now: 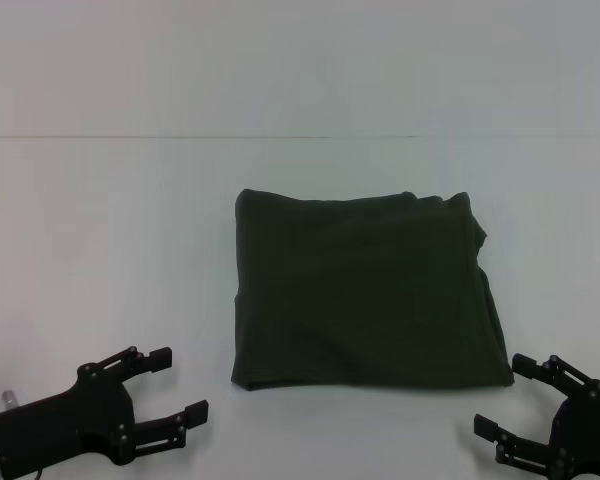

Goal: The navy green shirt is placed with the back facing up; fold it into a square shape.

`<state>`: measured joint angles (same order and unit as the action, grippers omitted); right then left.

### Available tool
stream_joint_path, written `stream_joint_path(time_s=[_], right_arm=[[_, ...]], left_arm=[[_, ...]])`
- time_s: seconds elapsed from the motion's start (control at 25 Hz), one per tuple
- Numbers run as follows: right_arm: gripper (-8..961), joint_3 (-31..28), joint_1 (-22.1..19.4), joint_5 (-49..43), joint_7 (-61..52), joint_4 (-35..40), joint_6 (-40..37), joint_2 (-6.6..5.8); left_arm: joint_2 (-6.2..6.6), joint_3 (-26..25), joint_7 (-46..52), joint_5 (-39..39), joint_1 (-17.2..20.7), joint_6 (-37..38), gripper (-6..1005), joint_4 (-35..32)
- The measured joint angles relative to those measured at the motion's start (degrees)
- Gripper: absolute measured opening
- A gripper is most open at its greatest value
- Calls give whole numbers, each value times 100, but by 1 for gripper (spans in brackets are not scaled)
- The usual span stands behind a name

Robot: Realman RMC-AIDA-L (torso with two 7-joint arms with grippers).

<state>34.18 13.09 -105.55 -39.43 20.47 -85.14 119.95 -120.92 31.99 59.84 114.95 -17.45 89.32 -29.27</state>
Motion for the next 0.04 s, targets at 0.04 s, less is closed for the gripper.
stream_joint_path(time_s=[0.04], right_arm=[[947, 0, 0, 0, -1, 0, 0, 0]], left_arm=[[0, -11, 0, 0, 4, 1, 888, 0]])
